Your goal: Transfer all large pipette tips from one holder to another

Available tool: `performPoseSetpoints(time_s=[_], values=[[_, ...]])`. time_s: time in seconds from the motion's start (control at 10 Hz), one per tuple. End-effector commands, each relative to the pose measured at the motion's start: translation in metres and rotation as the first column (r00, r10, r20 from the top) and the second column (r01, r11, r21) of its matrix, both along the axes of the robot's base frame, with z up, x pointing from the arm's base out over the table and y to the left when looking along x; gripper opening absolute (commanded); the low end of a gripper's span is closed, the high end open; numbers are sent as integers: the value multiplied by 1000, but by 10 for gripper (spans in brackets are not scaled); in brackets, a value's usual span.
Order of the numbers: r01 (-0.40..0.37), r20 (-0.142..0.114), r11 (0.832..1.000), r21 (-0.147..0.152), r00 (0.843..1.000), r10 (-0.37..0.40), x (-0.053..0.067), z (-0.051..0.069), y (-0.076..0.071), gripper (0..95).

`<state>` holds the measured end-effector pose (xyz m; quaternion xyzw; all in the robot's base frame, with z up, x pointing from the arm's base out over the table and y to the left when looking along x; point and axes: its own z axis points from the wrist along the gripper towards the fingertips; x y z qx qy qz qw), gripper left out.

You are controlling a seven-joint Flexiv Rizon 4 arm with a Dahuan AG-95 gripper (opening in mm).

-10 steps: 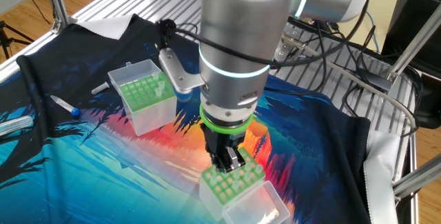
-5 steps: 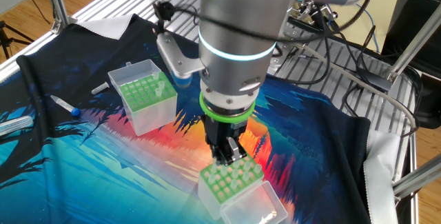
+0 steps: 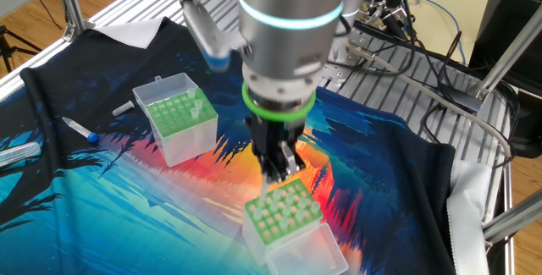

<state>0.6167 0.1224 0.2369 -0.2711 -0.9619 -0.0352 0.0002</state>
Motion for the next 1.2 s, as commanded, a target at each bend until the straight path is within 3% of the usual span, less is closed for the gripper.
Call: performPoseSetpoints(time_s=[0.1,0.5,1.2], values=[[-5,-1,1000,0,1000,5,-2,12,-4,0],[-8,-16,1000,9,1000,8,-5,37,-6,0],[-72,-20,997,5,997,72,-13,63,-22,0]])
